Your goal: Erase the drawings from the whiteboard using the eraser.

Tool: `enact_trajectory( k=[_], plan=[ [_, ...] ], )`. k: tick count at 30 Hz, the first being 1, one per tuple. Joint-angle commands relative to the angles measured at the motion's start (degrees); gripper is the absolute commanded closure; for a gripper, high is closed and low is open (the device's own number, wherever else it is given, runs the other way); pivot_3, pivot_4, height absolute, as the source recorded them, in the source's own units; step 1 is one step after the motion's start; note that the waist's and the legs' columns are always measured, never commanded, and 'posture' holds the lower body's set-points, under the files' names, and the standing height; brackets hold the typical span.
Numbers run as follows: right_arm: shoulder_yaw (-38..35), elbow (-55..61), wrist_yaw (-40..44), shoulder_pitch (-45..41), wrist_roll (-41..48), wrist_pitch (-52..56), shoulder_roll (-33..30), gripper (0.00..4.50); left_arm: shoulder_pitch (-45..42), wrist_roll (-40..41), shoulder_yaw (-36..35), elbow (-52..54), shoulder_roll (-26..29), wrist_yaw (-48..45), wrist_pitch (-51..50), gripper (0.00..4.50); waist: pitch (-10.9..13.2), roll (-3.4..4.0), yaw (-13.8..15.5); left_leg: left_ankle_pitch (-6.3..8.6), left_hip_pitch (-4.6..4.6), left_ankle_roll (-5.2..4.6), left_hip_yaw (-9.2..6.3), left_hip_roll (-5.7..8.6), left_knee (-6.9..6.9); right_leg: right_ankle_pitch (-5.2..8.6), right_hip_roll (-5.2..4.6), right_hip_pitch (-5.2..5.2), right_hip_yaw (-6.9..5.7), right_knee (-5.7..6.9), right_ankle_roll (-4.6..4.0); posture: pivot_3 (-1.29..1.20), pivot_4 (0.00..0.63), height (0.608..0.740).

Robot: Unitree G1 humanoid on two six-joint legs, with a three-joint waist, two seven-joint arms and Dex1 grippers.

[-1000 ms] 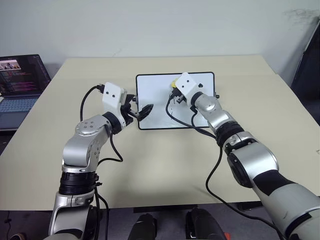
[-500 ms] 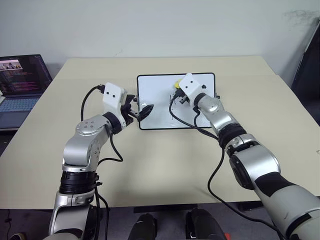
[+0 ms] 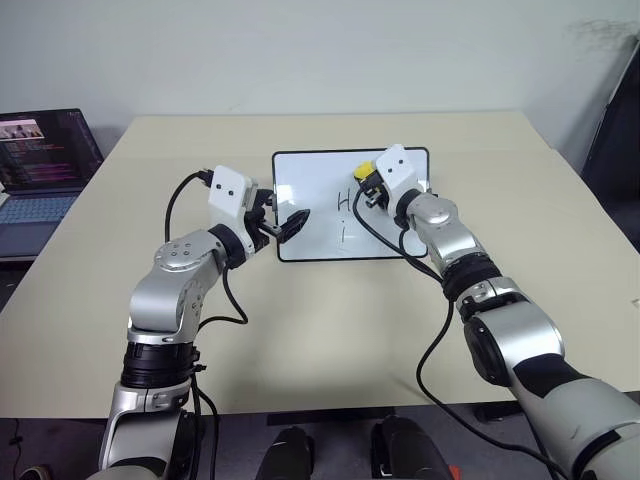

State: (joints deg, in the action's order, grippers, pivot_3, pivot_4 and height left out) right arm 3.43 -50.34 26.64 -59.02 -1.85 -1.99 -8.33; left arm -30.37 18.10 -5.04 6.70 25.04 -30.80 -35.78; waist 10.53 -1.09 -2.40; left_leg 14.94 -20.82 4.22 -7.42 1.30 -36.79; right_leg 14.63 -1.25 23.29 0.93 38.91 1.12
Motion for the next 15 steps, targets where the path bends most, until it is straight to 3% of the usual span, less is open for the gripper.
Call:
enact_trajectory(
  k=[1, 9, 15],
  plan=[
    [-0.91, 15.27, 7.39, 5.13, 5.52, 3.02, -1.32, 3.18, -0.69, 0.95, -1.06, 2.06, 0.66, -0.19, 0.79, 0.0, 0.03, 0.01, 0.0, 0.01, -0.03, 0.0, -0.02, -0.01, 0.01, 0.0, 0.0, 0.02, 0.0, -0.01, 0.0, 0.0, 0.15, 0.74],
    [-0.16, 43.75, 12.85, 24.05, 10.24, 10.92, -7.24, 3.18, 3.2, 1.77, -2.86, 3.84, 2.09, -0.2, -0.05, 0.0, 0.03, 0.0, 0.2, 0.09, -0.12, 0.04, 0.05, 0.0, 0.36, 0.04, -0.06, 0.13, -0.01, -0.36, 0.06, 0.0, 0.15, 0.74],
    [-0.04, 56.6, 10.42, 35.23, 8.96, 12.75, -10.55, 3.18, 8.4, 3.04, -4.44, 7.38, 2.59, 0.7, -0.48, 0.0, 0.05, -0.02, 0.18, 0.08, -0.08, 0.04, 0.05, -0.04, 0.49, 0.21, -0.06, 0.16, 0.02, -0.39, 0.3, 0.0, 0.15, 0.74]
  ],
)
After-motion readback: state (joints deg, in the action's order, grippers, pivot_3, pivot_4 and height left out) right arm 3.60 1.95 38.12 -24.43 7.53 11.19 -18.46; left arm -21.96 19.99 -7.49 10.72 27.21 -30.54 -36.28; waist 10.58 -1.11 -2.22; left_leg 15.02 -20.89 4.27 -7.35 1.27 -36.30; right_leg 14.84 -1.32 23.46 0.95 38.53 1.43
